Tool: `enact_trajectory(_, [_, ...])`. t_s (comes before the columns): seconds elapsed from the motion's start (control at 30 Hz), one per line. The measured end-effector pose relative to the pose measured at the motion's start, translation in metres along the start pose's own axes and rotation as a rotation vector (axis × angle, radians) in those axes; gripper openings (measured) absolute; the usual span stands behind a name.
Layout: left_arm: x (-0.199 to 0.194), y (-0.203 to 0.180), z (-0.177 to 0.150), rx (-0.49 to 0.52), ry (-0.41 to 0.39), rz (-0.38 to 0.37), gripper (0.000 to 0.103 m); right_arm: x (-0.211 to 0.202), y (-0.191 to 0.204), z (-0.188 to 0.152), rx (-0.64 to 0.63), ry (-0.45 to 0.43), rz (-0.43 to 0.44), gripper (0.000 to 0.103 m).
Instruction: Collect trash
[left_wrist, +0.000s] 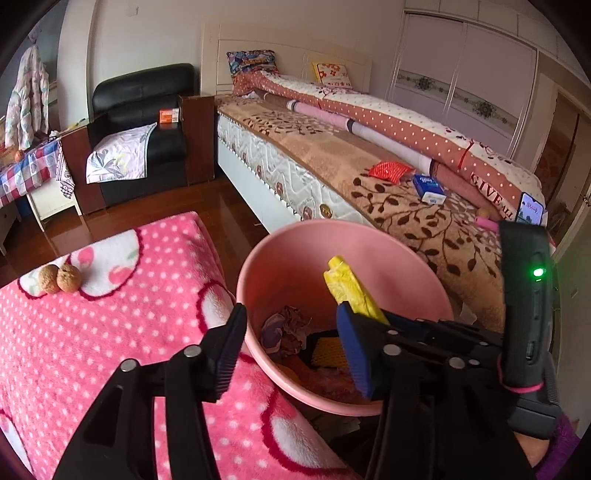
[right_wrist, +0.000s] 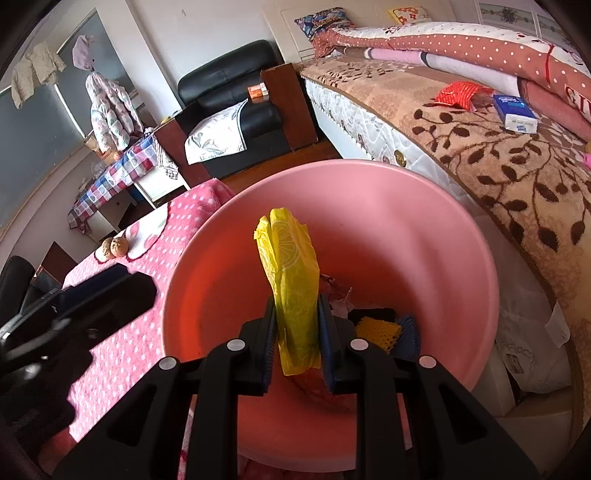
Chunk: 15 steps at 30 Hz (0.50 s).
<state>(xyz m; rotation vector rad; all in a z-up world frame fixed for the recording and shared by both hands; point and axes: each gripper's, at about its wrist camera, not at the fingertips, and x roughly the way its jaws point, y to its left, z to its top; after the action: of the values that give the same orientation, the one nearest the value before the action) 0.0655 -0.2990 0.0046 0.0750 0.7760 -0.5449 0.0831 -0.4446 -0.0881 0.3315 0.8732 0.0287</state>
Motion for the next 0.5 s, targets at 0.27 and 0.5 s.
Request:
enact_trajectory(0.27, [-0.026,0.011,0.005,-0.014,-0.044,0.038,0.054,-0.008,0.012,0.006,-0.061,-0.003,-0.001,0.035])
enact_trajectory(0.5, [-0.042,0.03,0.0,-0.053,-0.063,0.072,0.054,-0.016,0.022,0.009,-0.1,-0.005,-0.022,0.035])
